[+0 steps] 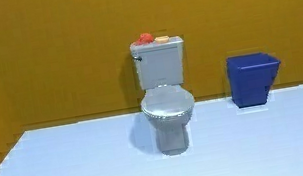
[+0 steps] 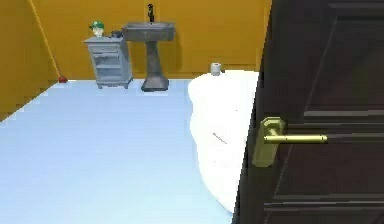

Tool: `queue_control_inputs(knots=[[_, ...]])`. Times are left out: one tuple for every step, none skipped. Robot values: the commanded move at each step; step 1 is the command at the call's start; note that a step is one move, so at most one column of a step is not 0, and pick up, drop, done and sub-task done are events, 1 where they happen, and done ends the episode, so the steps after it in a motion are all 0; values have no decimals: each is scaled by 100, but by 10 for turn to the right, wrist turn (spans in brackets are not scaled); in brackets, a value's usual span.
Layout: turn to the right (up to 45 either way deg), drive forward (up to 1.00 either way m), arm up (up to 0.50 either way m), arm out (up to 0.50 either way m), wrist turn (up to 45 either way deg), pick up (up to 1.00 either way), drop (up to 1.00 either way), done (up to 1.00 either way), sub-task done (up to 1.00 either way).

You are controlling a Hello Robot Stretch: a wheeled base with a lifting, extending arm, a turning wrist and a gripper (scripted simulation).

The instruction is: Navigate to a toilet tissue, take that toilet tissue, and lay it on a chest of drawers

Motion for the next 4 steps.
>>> queue_control_inputs(knots=[[420, 0, 0, 0, 0, 0, 0, 0, 0], [0, 100, 0, 0, 0, 0, 0, 0, 0], [450, 0, 0, 0, 0, 0, 0, 0, 0], [120, 0, 0, 0, 0, 0, 0, 0, 0]])
